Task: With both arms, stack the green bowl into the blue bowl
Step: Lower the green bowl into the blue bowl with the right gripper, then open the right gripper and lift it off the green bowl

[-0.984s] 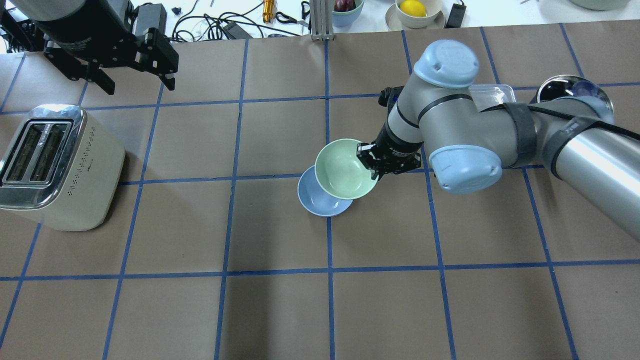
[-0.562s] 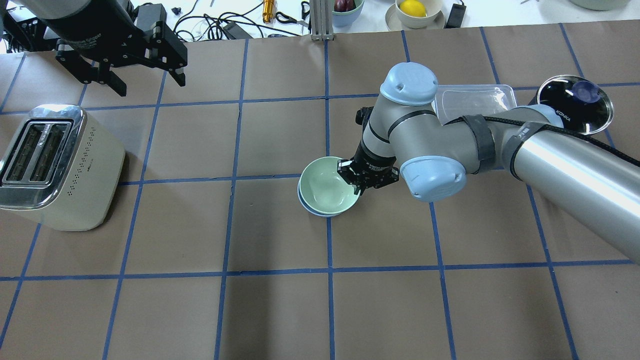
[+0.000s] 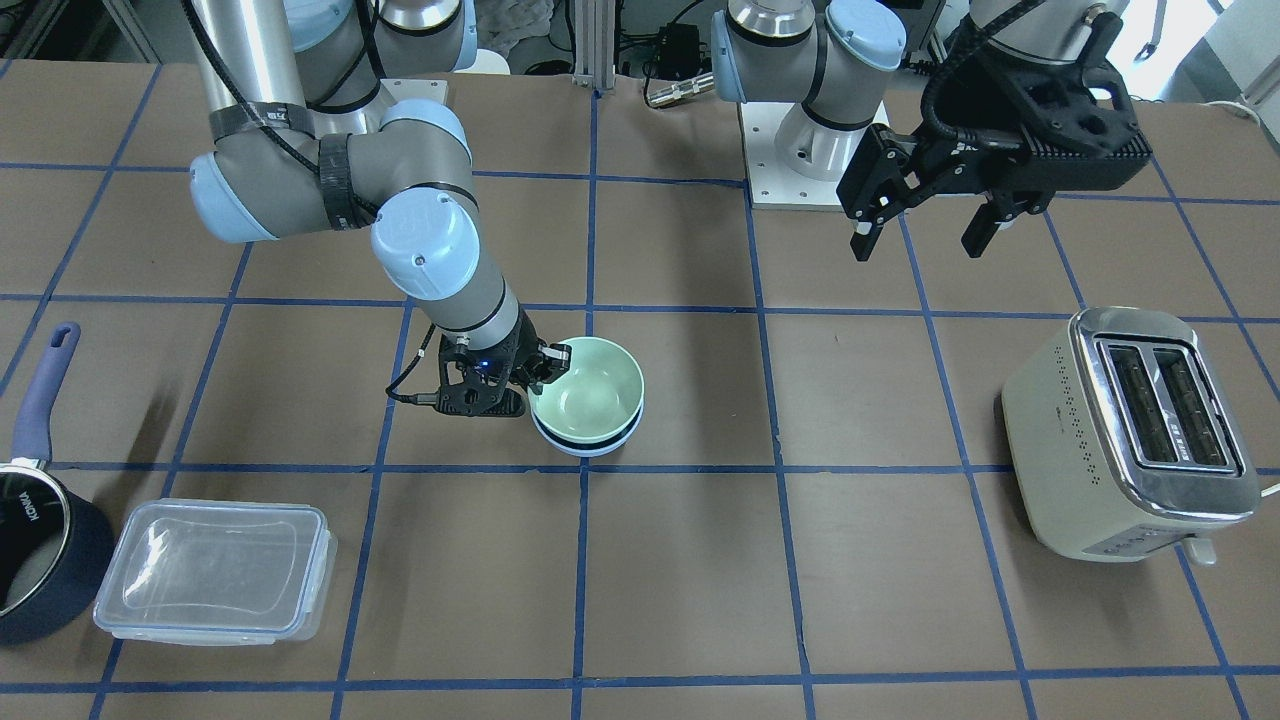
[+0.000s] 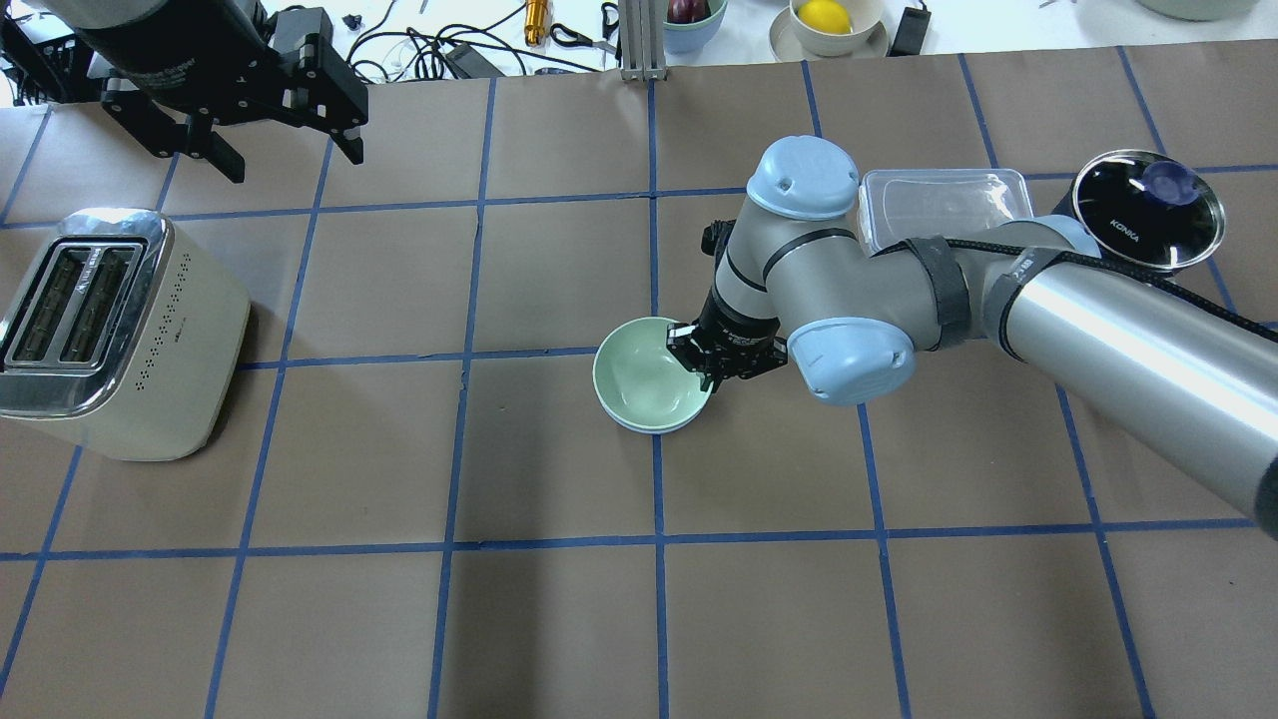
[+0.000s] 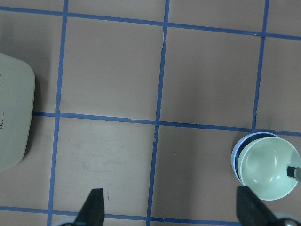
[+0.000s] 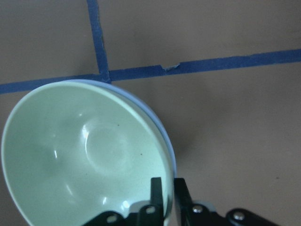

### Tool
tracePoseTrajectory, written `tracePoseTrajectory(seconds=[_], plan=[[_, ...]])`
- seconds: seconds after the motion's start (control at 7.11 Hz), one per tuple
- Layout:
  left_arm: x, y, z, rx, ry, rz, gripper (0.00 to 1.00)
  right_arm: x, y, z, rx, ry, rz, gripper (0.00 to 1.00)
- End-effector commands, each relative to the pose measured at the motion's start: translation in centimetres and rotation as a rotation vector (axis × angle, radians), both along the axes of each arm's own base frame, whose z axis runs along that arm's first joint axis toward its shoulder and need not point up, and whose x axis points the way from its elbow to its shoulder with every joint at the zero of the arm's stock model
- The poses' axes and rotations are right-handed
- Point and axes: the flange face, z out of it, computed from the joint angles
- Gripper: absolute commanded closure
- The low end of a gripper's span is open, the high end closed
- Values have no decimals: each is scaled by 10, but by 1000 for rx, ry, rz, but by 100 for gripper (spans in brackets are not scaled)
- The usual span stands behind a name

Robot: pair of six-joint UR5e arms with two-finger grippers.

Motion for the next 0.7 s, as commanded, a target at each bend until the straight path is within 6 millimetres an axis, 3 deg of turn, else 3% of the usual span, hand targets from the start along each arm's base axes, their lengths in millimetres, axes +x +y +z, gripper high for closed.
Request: tracePoseTrajectory(seconds=[0.0, 0.14, 0.28, 0.56], plan=[[0, -1, 0, -4, -2, -9, 0, 0, -11, 19, -43, 7, -3, 0], [0, 0, 0, -4, -2, -9, 0, 2, -28, 60, -76, 12, -5, 0], [0, -1, 0, -2, -2, -9, 0, -5, -38, 124, -86, 64, 2, 0], [-1, 0, 0, -4, -2, -11, 0, -19, -41, 230, -35, 120, 22, 0]])
